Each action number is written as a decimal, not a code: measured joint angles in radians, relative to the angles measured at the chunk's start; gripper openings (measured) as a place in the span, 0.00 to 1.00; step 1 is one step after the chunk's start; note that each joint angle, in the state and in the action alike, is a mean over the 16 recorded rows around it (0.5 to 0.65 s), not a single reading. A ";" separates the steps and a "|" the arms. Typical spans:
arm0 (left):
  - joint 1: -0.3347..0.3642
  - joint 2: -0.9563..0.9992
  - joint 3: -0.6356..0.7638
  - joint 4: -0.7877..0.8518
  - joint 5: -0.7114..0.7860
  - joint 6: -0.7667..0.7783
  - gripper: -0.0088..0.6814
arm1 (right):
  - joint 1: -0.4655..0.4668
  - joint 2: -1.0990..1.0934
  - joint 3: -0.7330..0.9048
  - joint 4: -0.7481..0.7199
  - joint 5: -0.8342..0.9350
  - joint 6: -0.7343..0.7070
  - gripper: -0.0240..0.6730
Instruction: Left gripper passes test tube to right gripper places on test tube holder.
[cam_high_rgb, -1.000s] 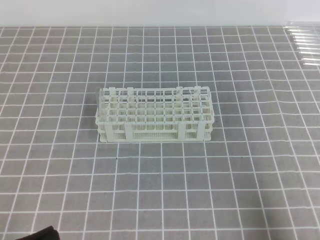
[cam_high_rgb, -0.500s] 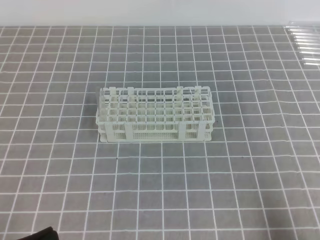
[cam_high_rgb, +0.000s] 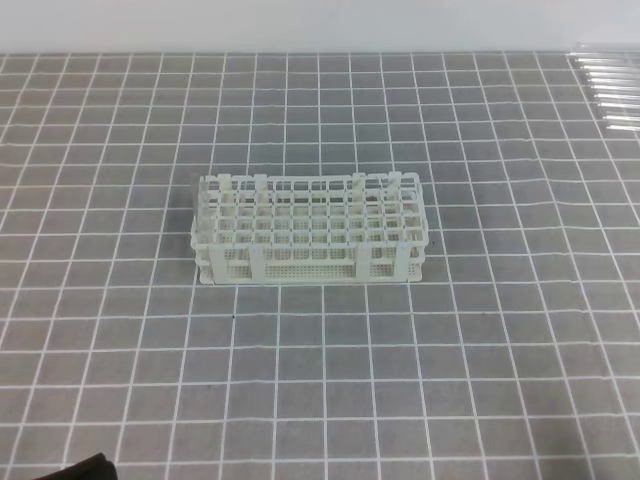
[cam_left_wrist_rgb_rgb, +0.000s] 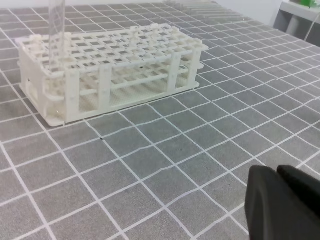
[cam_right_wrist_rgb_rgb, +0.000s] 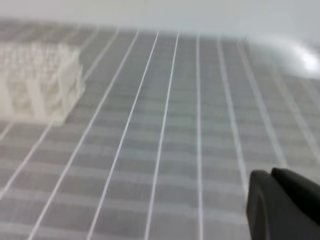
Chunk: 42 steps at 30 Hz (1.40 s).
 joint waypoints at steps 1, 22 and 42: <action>0.000 0.000 -0.001 0.000 0.001 0.000 0.01 | 0.000 0.000 0.000 0.001 0.012 -0.005 0.03; 0.000 -0.001 -0.005 -0.001 0.007 0.001 0.01 | 0.000 0.000 0.000 0.011 0.075 -0.017 0.03; 0.021 -0.002 -0.006 0.164 -0.062 0.028 0.01 | 0.000 0.002 0.000 0.011 0.075 -0.017 0.03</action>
